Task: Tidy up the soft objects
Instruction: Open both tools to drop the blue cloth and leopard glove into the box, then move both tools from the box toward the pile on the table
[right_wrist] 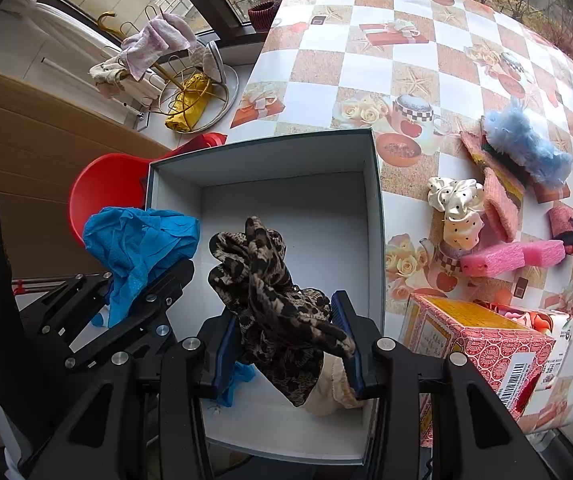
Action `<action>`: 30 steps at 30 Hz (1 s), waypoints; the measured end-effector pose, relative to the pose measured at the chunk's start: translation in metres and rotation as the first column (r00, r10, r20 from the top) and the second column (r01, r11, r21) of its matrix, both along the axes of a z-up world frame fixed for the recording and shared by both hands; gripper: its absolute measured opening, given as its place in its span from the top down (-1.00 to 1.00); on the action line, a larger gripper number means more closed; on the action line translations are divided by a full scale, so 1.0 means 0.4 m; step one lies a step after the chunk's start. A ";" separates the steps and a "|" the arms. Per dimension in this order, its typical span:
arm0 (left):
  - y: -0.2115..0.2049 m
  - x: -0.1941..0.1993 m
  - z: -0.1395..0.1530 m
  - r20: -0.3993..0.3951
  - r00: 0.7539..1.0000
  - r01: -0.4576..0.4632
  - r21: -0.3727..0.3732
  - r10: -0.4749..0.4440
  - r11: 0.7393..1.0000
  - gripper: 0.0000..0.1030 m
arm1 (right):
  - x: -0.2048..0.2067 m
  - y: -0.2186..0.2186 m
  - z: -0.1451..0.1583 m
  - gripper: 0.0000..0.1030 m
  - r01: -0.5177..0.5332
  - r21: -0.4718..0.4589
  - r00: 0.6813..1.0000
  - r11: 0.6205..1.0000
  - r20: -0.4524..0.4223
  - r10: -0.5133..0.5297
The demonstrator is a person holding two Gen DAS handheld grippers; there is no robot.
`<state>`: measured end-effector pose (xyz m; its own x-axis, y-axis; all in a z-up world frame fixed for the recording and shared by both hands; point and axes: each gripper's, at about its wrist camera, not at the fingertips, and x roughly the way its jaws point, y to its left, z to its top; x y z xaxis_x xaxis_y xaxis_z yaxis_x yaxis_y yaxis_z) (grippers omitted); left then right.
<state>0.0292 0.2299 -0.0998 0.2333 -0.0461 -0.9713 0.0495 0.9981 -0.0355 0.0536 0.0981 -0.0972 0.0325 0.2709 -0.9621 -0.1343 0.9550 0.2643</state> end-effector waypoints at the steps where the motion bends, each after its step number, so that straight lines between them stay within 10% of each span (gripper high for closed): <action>1: -0.001 0.000 0.001 0.001 1.000 -0.001 0.007 0.001 1.000 0.13 | 0.000 0.000 -0.001 0.11 -0.001 0.001 1.000 1.000 -0.002 0.001; 6: -0.001 0.001 0.001 -0.007 1.000 -0.015 0.032 0.015 0.999 -0.55 | -0.002 -0.004 0.008 -0.23 0.000 0.005 1.000 1.000 0.005 0.000; 11: 0.001 0.003 -0.002 -0.013 0.999 -0.030 0.049 0.031 0.998 -0.64 | -0.004 -0.013 0.031 -0.44 0.002 -0.011 0.999 1.000 0.037 -0.001; 14: 0.001 0.001 0.000 -0.010 0.999 -0.037 0.053 0.037 0.998 -0.87 | -0.007 -0.017 0.041 -0.97 0.006 -0.016 0.999 1.000 0.046 -0.005; 30: -0.015 -0.008 0.028 -0.007 1.000 -0.028 0.041 0.028 0.999 -1.00 | -0.021 -0.043 0.075 -0.99 0.028 -0.002 0.997 1.000 0.070 -0.028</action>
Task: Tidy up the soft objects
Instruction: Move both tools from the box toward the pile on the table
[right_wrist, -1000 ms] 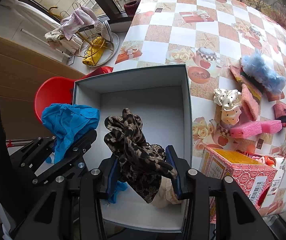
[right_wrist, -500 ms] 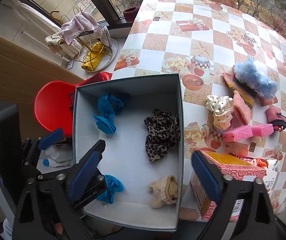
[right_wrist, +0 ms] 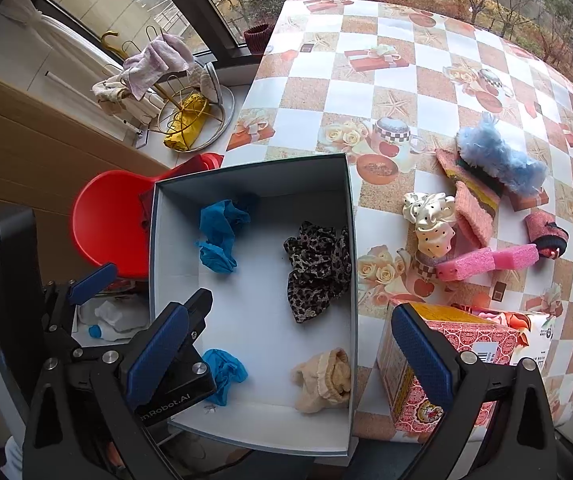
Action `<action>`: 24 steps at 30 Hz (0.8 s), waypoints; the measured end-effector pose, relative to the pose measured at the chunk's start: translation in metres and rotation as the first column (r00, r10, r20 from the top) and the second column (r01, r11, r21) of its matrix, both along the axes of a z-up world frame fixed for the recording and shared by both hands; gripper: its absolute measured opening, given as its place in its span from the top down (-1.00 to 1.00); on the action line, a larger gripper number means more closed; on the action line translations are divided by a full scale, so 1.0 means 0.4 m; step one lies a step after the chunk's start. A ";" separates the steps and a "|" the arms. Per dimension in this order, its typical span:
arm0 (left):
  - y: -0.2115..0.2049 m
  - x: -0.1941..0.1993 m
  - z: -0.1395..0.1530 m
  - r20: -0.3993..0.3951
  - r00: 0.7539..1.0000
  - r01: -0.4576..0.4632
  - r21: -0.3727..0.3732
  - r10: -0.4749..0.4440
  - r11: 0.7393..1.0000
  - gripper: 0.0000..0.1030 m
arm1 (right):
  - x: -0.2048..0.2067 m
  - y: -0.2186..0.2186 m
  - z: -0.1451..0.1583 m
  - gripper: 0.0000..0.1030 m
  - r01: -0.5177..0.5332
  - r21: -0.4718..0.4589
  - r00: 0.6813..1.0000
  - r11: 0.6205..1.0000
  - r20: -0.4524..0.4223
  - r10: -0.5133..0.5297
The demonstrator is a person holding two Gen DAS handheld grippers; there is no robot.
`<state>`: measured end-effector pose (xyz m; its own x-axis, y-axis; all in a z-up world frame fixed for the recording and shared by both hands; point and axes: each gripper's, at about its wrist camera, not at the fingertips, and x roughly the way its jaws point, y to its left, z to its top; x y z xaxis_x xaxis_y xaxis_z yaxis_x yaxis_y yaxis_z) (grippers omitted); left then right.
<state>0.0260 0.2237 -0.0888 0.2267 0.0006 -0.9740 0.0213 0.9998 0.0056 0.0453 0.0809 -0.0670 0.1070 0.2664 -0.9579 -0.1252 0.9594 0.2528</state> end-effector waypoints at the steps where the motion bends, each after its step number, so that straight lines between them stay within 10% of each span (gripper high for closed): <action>1: -0.003 -0.001 0.002 0.000 1.000 0.004 0.000 -0.004 1.000 -1.00 | 0.000 -0.002 0.002 -0.99 0.002 0.003 1.000 1.000 0.000 -0.002; 24: -0.093 0.019 0.034 -0.060 0.995 0.074 -0.022 -0.075 0.997 -1.00 | -0.011 -0.137 0.052 -0.99 0.081 0.106 0.997 0.991 -0.010 -0.080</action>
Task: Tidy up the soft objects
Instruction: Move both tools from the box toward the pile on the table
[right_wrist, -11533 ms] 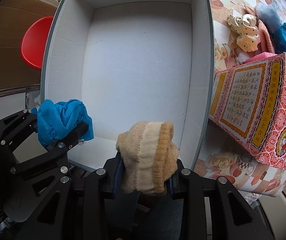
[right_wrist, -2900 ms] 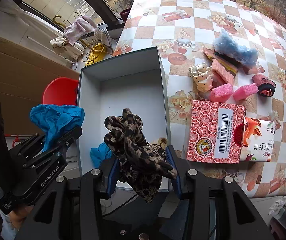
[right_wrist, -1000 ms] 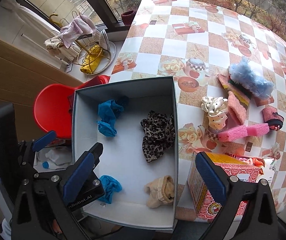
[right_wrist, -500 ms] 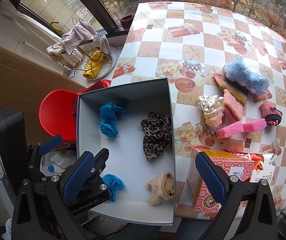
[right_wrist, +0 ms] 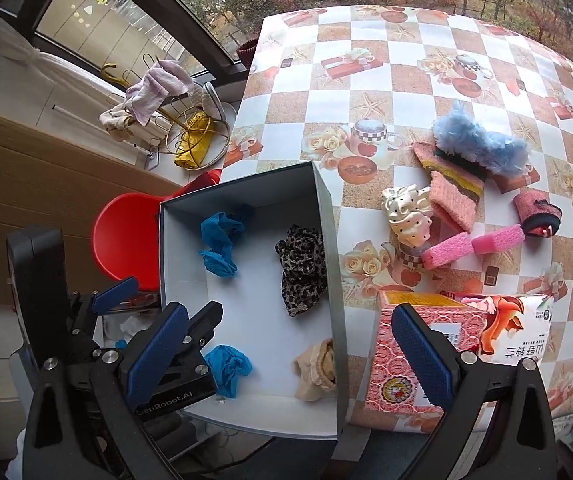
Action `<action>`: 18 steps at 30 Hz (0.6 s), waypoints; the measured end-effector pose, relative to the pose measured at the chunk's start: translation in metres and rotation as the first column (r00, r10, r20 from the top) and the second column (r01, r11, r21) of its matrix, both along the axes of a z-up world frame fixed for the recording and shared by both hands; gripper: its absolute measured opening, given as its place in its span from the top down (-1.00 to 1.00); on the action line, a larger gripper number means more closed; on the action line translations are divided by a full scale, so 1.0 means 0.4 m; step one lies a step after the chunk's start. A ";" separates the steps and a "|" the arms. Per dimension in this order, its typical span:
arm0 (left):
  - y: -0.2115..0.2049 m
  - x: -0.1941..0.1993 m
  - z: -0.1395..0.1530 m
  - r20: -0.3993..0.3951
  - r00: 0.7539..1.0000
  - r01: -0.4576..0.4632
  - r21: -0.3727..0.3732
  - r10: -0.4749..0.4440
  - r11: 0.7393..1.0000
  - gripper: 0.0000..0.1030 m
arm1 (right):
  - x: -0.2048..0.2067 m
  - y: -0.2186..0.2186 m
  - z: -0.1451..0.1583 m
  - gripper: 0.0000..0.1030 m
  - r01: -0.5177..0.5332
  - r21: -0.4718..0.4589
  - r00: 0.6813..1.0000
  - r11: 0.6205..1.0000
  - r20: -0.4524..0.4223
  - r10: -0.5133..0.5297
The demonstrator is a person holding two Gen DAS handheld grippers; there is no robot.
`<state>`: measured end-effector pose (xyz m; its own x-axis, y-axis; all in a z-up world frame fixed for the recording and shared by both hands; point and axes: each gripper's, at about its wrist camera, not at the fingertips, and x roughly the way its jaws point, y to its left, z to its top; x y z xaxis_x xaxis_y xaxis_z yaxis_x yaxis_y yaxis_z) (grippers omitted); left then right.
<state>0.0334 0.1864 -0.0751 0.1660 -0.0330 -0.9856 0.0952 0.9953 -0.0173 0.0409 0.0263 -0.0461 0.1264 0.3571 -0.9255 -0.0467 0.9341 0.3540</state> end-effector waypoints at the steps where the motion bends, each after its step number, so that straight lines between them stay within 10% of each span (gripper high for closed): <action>1: -0.018 0.007 0.004 -0.004 1.000 0.012 -0.006 -0.012 1.000 -1.00 | -0.001 -0.024 0.006 -0.99 0.012 0.003 1.000 1.000 -0.001 -0.012; 9: -0.203 0.082 0.023 -0.039 0.994 0.095 -0.081 -0.098 0.992 -1.00 | 0.001 -0.315 0.014 -0.99 0.213 -0.020 0.977 0.977 -0.021 -0.214; 18: -0.422 0.218 -0.004 -0.124 0.988 0.071 -0.143 -0.089 0.987 -1.00 | 0.043 -0.609 -0.165 -0.99 0.374 -0.127 0.911 0.919 -0.138 -0.390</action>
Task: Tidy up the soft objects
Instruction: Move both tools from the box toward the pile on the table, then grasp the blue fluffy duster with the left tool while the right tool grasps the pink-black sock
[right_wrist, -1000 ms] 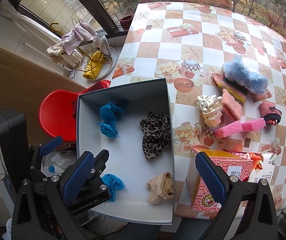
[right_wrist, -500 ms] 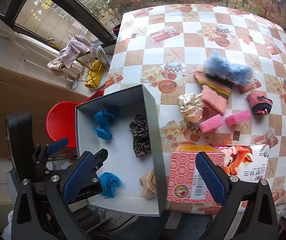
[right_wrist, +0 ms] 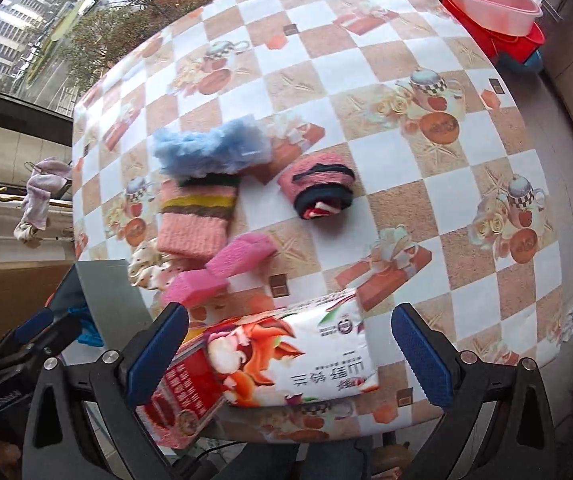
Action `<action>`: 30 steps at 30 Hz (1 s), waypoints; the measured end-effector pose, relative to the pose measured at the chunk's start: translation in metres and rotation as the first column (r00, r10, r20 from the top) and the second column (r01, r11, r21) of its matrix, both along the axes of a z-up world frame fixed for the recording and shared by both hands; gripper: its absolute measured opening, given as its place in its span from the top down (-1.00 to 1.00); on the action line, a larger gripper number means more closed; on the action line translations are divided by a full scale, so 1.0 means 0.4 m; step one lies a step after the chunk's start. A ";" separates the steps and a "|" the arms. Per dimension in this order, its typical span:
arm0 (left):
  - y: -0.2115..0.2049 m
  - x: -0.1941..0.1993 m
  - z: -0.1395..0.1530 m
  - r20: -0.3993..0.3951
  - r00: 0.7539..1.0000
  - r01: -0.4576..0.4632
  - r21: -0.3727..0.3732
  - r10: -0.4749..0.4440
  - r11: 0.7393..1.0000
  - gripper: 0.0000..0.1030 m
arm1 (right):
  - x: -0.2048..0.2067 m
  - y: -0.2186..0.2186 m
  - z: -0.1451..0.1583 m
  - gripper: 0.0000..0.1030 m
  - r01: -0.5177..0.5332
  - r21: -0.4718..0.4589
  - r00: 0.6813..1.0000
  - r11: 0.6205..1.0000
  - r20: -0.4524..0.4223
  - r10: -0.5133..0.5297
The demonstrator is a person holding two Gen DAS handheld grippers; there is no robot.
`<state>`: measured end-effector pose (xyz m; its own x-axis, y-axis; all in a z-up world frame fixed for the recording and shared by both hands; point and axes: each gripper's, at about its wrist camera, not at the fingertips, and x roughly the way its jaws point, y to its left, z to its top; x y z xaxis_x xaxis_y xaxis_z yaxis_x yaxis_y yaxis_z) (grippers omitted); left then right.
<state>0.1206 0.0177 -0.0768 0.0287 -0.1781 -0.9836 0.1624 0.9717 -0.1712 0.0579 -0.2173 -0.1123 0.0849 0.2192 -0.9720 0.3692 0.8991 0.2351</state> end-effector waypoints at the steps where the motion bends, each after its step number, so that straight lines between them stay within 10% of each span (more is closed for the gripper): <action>1: -0.020 0.020 -0.007 -0.015 1.000 -0.017 -0.012 0.017 1.000 -1.00 | 0.006 -0.016 -0.020 -0.99 0.002 0.001 1.000 1.000 -0.008 -0.002; 12: -0.176 0.222 -0.202 -0.230 0.939 -0.278 -0.069 0.256 0.958 -1.00 | 0.129 -0.053 -0.168 -0.99 -0.098 -0.033 0.995 0.995 -0.003 0.098; 23: -0.255 0.304 -0.329 -0.269 0.920 -0.295 0.002 0.285 0.955 -0.92 | 0.195 -0.046 -0.287 -0.98 -0.193 -0.036 0.981 0.981 -0.019 0.192; 28: -0.302 0.316 -0.355 -0.284 0.924 -0.263 0.012 0.255 0.965 -0.79 | 0.189 -0.063 -0.294 0.19 -0.211 -0.050 0.977 0.976 -0.012 0.211; 30: -0.325 0.316 -0.364 -0.302 0.926 -0.240 -0.006 0.227 0.971 -0.65 | 0.193 -0.080 -0.288 0.26 -0.206 -0.016 0.979 0.978 0.004 0.206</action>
<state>0.2471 -0.1123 -0.2223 -0.2174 -0.2426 -0.9454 -0.1326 0.9670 -0.2177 0.1350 -0.2491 -0.2274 0.0452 0.2176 -0.9750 0.1742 0.9593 0.2221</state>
